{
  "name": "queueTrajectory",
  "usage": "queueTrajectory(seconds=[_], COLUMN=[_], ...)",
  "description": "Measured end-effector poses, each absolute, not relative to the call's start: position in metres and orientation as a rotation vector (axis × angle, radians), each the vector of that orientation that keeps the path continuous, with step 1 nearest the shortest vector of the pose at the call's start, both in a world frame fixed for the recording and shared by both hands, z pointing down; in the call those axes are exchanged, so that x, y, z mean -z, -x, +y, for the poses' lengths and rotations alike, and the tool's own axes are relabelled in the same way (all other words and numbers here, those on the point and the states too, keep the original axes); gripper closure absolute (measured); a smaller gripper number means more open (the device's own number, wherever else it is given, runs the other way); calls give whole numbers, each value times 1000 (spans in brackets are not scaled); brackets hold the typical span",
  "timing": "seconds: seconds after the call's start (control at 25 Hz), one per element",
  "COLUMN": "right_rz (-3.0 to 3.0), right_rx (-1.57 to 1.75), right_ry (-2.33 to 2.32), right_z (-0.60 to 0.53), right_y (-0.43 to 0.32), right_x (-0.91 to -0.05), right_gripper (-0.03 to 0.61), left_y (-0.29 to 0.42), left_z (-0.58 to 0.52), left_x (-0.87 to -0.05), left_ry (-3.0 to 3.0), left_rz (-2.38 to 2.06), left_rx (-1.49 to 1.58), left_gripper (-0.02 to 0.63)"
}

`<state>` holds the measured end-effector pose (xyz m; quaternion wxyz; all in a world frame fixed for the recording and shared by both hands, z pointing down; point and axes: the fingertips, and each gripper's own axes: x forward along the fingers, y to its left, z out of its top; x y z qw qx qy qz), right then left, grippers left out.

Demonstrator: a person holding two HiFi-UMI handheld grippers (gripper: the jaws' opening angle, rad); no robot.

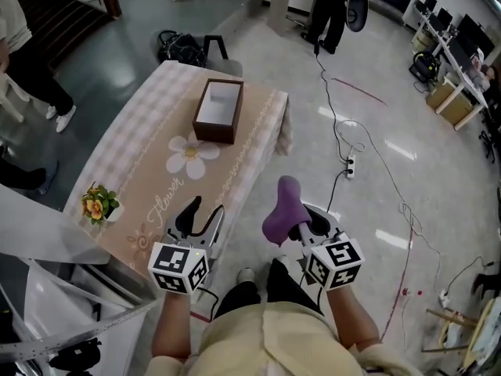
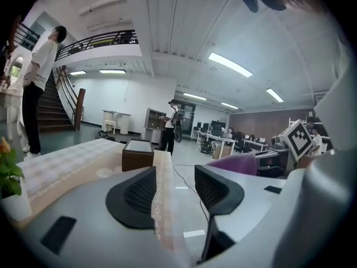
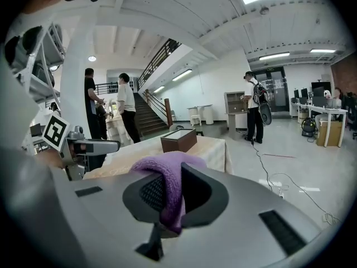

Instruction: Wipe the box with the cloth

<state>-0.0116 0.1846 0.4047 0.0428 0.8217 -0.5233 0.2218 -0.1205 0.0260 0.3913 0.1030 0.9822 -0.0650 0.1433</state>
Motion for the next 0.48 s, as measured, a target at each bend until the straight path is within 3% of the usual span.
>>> queueTrajectory(seconds=[0.48], right_rz=[-1740], right_rx=[-670], right_ry=[-2452], right_z=[115], right_y=[-71], right_x=[-415], right_gripper=[534], left_y=[46], left_z=[-29], left_x=[-405], left_ry=[-3103], left_rz=[-269], left_rx=[-661], left_gripper=[350])
